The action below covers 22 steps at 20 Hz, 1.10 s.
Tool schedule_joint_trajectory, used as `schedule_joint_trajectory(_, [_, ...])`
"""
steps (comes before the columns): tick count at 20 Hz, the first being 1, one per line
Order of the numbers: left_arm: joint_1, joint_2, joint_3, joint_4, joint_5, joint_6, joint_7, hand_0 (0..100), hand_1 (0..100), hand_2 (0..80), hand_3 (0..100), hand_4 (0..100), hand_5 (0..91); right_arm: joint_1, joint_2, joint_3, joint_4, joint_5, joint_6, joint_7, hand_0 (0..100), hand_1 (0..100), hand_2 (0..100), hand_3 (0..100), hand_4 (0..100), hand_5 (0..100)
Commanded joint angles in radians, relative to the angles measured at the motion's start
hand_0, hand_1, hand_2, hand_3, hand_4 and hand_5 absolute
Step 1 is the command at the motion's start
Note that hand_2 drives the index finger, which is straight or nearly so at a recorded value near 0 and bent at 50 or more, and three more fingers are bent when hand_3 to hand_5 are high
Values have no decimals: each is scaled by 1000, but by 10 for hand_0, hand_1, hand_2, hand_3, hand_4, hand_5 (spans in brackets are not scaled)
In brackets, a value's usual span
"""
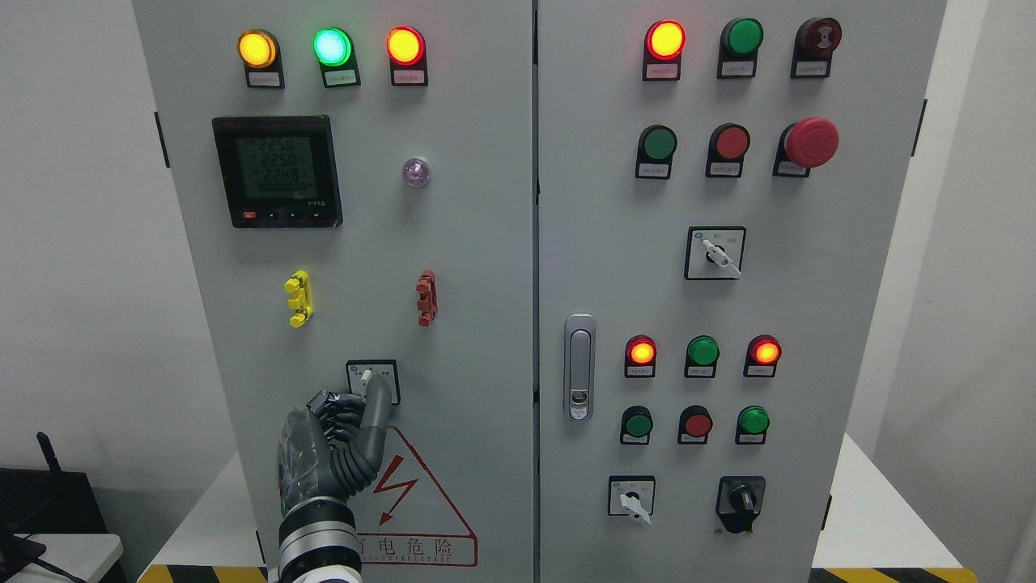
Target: Turn on light switch 1
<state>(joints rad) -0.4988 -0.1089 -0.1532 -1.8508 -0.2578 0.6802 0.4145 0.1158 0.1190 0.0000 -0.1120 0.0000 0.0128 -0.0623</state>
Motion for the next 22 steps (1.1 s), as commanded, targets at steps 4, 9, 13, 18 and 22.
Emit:
schedule_joint_trajectory(4, [-1,0,0,1,0,-2,0,370,311,490,781,854,880,1,-1,17,0,-25,-1,-1,120,389,0,0,0,0])
schedule_joint_trajectory(9, [0,0,-2,1,0,-2,0,395,298,491,781,855,879,1,1,17,0,-25,1,-1,120,389,0,0,0,0])
schedule_joint_trajectory(13, [0,0,-2,1,0,-2,0,419,291,491,780,856,879,-1,-1,17,0,-25,-1,-1,120,389,0,0,0,0])
schedule_joint_trajectory(18, [0,0,-12,1,0,-2,0,443,294,490,781,856,878,1,1,17,0,-25,-1,-1,120,389,0,0,0,0])
schedule_joint_trajectory(22, [-1,0,-12,1,0,-1,0,465,294,490,781,856,878,1,1,17,0,-25,-1,-1,120,389,0,0,0,0])
